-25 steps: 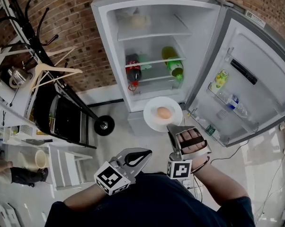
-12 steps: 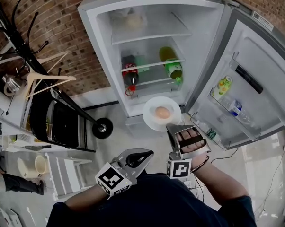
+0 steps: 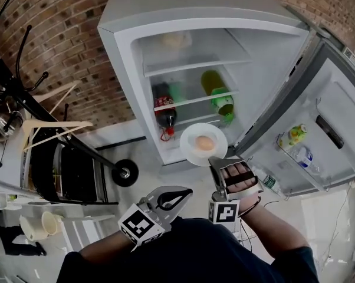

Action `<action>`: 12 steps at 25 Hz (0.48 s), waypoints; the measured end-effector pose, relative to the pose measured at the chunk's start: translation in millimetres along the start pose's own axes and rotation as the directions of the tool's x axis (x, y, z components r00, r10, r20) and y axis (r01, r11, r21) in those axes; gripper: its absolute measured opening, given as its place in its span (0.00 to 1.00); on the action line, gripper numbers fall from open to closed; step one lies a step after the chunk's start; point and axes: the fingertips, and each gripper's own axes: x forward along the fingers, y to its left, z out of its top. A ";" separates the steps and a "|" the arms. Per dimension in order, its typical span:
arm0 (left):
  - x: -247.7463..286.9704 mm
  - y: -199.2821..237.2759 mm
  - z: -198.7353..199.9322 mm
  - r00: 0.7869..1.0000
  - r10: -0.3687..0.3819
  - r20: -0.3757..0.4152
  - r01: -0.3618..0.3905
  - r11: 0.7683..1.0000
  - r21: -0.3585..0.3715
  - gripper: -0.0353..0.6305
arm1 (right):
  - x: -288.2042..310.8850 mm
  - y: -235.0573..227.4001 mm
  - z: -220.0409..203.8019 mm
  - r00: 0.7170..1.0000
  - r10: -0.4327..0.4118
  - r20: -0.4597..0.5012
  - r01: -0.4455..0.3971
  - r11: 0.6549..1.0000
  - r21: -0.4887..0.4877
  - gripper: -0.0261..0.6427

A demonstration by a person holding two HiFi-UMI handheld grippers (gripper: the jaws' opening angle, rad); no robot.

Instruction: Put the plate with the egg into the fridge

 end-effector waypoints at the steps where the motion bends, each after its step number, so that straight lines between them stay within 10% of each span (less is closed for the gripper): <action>1: -1.9 8.4 2.0 1.000 -0.008 0.002 0.008 1.000 -0.004 0.05 | 8.9 -1.2 2.5 1.000 0.004 -0.009 -0.004 1.000 -0.001 0.07; 12: -24.4 69.9 8.2 1.000 -0.020 -0.002 0.020 1.000 0.002 0.05 | 79.2 -8.5 21.8 0.998 0.042 -0.046 -0.043 0.999 -0.007 0.07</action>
